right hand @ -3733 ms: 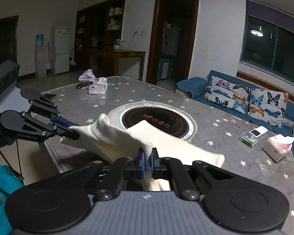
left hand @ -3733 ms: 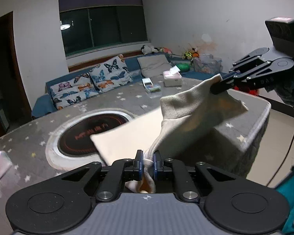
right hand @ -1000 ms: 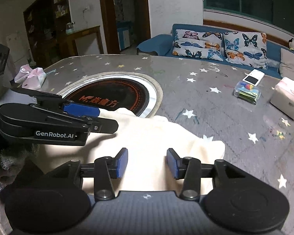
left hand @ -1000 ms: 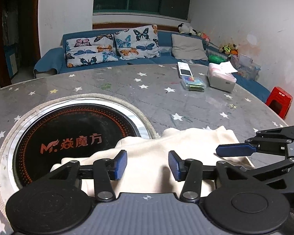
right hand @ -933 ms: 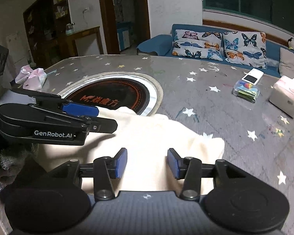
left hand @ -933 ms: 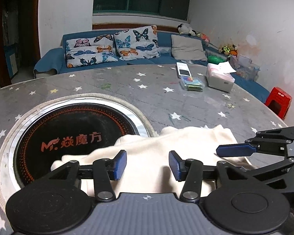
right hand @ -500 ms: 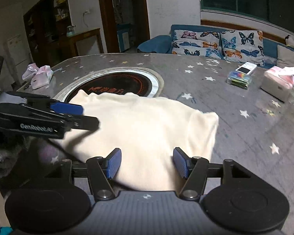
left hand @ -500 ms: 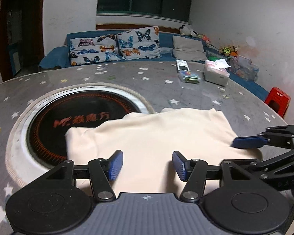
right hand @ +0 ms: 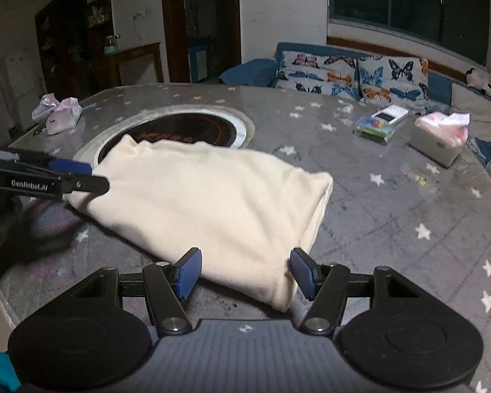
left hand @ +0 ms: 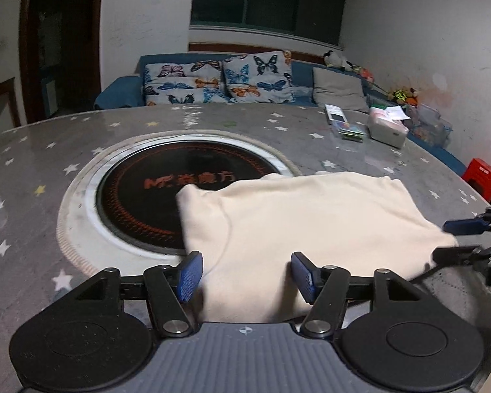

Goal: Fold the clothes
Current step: 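Press and smooth the folded sweatshirt flat with both grippers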

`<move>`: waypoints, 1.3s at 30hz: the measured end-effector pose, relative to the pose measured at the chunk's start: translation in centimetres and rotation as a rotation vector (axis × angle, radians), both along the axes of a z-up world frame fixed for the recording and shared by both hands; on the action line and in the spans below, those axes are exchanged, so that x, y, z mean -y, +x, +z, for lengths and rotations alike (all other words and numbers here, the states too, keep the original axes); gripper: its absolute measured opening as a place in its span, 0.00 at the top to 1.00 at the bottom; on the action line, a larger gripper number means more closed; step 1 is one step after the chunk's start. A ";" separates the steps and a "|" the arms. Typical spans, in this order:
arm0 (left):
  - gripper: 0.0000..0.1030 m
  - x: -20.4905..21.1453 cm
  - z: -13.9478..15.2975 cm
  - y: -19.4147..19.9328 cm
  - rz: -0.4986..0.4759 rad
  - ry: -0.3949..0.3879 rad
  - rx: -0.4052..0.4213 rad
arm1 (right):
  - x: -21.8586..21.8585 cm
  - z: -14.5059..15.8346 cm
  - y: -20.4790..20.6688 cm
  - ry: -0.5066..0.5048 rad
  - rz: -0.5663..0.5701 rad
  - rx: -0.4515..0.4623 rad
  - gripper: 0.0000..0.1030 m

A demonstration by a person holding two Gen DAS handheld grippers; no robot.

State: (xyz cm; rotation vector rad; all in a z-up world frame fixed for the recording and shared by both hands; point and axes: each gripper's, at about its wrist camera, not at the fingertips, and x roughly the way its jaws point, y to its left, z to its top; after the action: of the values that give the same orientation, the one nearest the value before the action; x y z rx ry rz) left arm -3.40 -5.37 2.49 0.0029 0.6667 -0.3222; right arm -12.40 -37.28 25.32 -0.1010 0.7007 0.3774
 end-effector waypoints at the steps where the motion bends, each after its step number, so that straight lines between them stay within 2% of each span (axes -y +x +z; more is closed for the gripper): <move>1: 0.39 -0.3 0.0 0.0 0.008 -0.003 -0.002 | -0.1 0.4 0.0 0.009 0.006 0.012 0.41; 7: 0.40 -1.2 0.7 0.4 0.053 -0.021 0.007 | -2.6 1.4 0.9 0.035 0.087 0.051 0.37; 11: 0.41 -0.9 1.4 1.3 0.045 -0.030 0.026 | -3.9 1.1 2.7 0.035 0.110 0.049 0.37; 16: 0.62 0.1 1.0 3.8 0.031 -0.037 0.006 | -3.7 0.4 5.5 0.043 0.077 0.032 0.37; 18: 0.64 0.4 0.8 4.8 0.023 -0.040 -0.005 | -3.5 0.2 6.6 0.040 0.065 0.028 0.37; 25: 0.65 1.6 -0.7 8.2 0.015 0.006 -0.037 | -0.9 -1.9 10.5 0.049 -0.048 -0.040 0.37; 28: 0.69 1.5 -0.9 9.1 0.022 -0.001 -0.053 | -0.1 -1.7 10.8 0.077 -0.063 -0.051 0.40; 34: 0.69 3.6 -0.3 10.1 -0.040 -0.016 -0.035 | -2.2 -0.3 12.1 0.072 -0.013 -0.016 0.40; 39: 0.65 4.7 -1.1 11.6 -0.047 0.014 -0.047 | -4.2 -1.6 14.4 0.024 -0.005 -0.039 0.40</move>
State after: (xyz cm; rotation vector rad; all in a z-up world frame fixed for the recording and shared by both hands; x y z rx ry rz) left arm 8.24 -10.12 1.42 0.0250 0.7160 -0.3637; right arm 1.97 -33.04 23.73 -0.0690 0.7347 0.3836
